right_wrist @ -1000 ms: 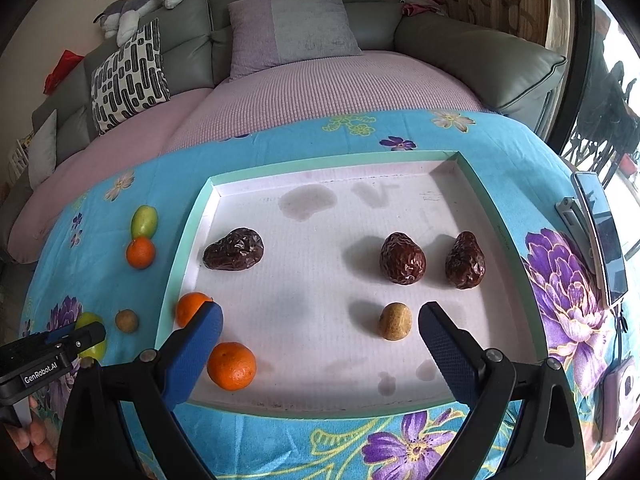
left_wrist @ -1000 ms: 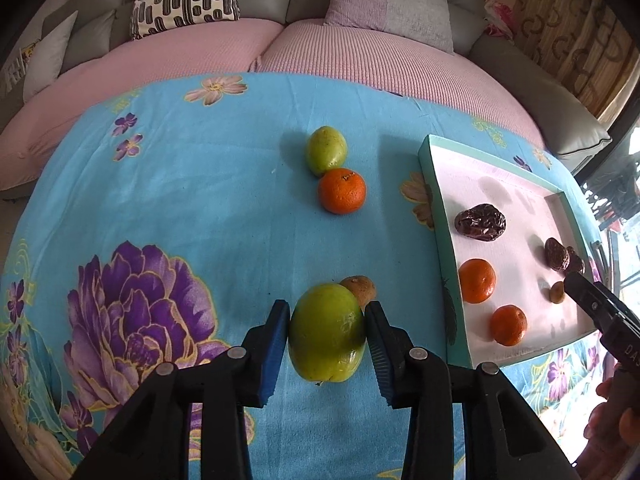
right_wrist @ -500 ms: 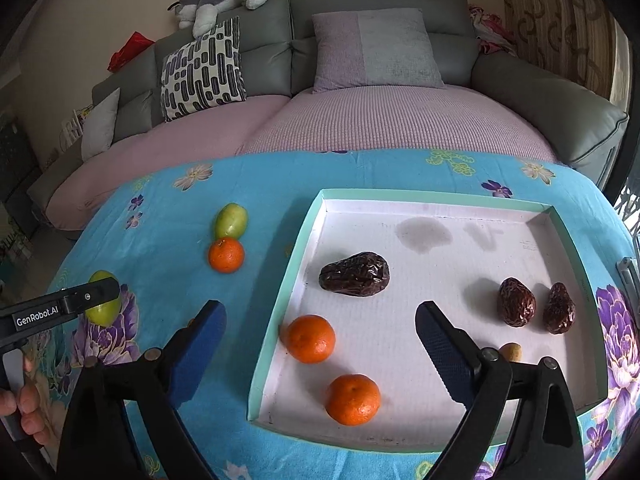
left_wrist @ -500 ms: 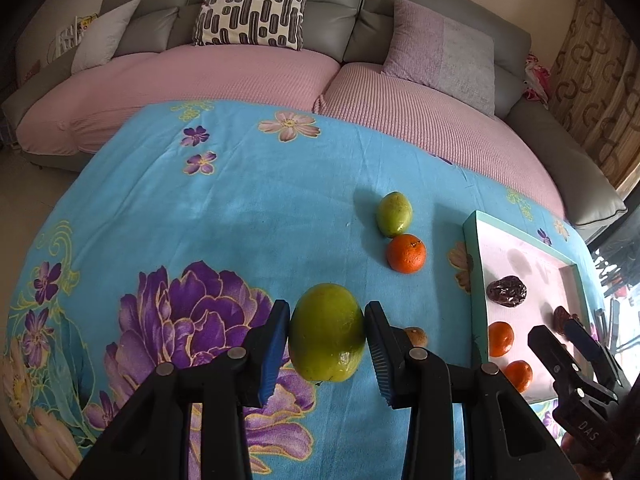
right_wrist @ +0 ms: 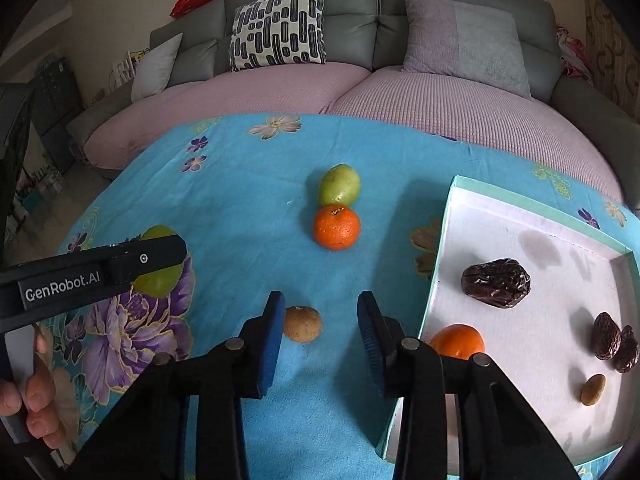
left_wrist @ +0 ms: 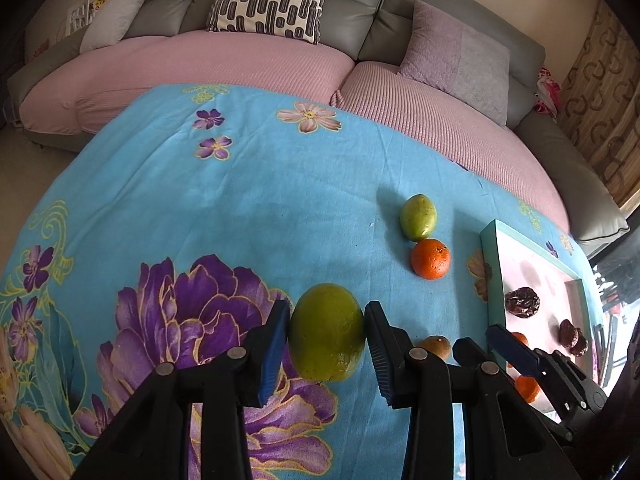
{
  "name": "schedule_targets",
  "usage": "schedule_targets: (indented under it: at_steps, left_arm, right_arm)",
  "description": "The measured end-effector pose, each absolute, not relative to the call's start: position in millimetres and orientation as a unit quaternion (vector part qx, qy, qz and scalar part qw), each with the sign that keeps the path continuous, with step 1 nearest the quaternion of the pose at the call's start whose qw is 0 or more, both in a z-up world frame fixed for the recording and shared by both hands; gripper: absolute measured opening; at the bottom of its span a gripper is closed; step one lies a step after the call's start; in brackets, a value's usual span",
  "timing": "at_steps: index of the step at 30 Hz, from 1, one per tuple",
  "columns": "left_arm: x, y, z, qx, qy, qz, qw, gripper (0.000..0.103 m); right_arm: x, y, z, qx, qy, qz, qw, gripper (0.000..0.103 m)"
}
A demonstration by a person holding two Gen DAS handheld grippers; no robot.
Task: Organize fruits
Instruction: 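Grasp a brown kiwi with the right tool while the left tool holds the mango, then carry the mango and kiwi over the white tray with both tools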
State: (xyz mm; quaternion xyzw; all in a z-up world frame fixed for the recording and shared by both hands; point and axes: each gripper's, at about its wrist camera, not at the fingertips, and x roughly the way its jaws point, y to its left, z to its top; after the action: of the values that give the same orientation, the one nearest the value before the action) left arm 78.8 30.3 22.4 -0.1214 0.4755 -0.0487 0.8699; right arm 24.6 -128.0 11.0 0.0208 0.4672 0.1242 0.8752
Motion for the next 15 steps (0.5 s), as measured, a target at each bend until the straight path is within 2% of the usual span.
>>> schedule_targets:
  at_steps: [10,15]
  left_arm:
    - [82,33,14,-0.128,0.483,-0.054,0.865,0.041]
    - [81,32,16,-0.127,0.481,-0.056,0.866,0.041]
  right_arm:
    - [33,-112,-12,0.016,0.499,0.136,0.855,0.027]
    - [35,-109,-12,0.01,0.5,0.135,0.855,0.027]
